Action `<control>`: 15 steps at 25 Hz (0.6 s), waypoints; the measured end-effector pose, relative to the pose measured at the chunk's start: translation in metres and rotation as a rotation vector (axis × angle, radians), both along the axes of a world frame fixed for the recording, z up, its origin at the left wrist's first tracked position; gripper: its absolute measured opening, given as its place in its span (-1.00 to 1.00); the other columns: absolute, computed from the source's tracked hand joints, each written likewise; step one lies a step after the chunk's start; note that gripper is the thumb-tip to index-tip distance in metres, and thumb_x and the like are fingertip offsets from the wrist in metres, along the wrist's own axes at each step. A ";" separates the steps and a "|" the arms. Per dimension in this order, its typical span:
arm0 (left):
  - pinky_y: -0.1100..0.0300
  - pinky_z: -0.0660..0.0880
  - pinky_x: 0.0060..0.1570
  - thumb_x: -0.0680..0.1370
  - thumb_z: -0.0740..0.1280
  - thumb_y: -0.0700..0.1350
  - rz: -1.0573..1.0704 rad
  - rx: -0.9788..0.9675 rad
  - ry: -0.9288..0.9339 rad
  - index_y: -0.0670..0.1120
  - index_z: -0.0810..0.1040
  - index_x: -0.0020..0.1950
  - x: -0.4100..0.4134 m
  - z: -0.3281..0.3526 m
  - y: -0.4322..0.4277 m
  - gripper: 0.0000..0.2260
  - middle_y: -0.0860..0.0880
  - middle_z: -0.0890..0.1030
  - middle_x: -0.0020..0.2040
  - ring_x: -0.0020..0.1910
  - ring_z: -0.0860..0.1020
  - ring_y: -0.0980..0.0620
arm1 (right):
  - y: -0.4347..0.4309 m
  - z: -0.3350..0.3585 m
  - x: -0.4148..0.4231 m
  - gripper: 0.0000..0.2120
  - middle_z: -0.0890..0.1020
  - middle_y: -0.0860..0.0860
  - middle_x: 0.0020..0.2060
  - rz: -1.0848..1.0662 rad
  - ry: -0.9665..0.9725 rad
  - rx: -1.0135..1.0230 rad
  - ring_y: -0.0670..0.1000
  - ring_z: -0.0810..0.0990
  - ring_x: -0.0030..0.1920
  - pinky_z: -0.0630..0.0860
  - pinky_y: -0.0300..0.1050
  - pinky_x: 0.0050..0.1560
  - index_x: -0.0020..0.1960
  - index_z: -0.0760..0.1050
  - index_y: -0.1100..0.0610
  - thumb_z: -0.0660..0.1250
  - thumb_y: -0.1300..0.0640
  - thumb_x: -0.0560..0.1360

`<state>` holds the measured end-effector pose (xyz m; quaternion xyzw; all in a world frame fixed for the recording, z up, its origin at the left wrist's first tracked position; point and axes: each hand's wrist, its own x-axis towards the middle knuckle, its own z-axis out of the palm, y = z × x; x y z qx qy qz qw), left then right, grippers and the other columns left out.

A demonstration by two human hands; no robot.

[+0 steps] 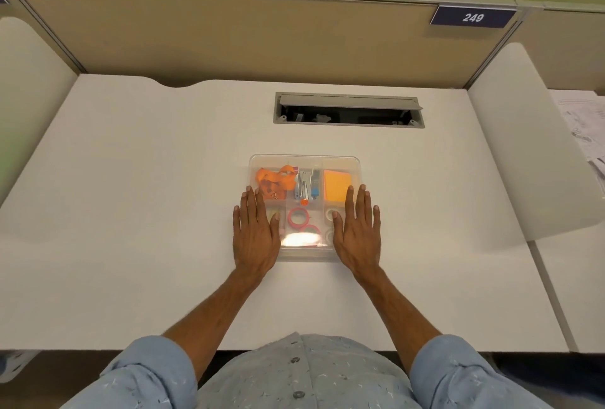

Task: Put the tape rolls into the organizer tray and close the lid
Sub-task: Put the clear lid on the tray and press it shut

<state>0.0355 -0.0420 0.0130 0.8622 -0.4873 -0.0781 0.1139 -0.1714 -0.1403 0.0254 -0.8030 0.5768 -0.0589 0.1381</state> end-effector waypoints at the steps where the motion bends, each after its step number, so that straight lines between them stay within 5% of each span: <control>1: -0.14 0.14 0.71 0.76 0.00 0.10 0.001 0.024 -0.016 -0.21 0.03 0.72 0.000 -0.001 -0.001 -0.39 -0.22 0.09 0.74 0.74 0.09 -0.19 | -0.001 -0.001 0.001 -0.33 -0.10 0.09 0.75 -0.001 -0.023 0.021 0.09 -0.10 0.76 0.02 0.15 0.75 0.75 -0.18 0.07 -0.01 -0.16 0.77; 8: -0.13 0.18 0.70 0.74 0.07 0.18 -0.016 0.029 0.039 -0.21 -0.02 0.73 0.000 0.003 -0.006 -0.31 -0.25 0.07 0.74 0.74 0.07 -0.23 | -0.006 0.001 0.001 -0.29 -0.09 0.09 0.75 -0.006 -0.089 0.106 0.09 -0.11 0.76 0.10 0.10 0.74 0.74 -0.16 0.17 0.04 -0.15 0.77; 15: -0.24 0.14 0.67 0.72 0.08 0.19 0.031 0.006 -0.048 -0.17 0.17 0.70 0.009 0.017 -0.012 -0.36 -0.22 0.33 0.65 0.66 0.28 -0.22 | -0.011 0.011 -0.002 -0.36 -0.10 0.02 0.75 -0.025 -0.052 0.095 0.03 -0.09 0.75 -0.12 0.22 0.74 0.75 -0.14 0.02 -0.01 -0.15 0.77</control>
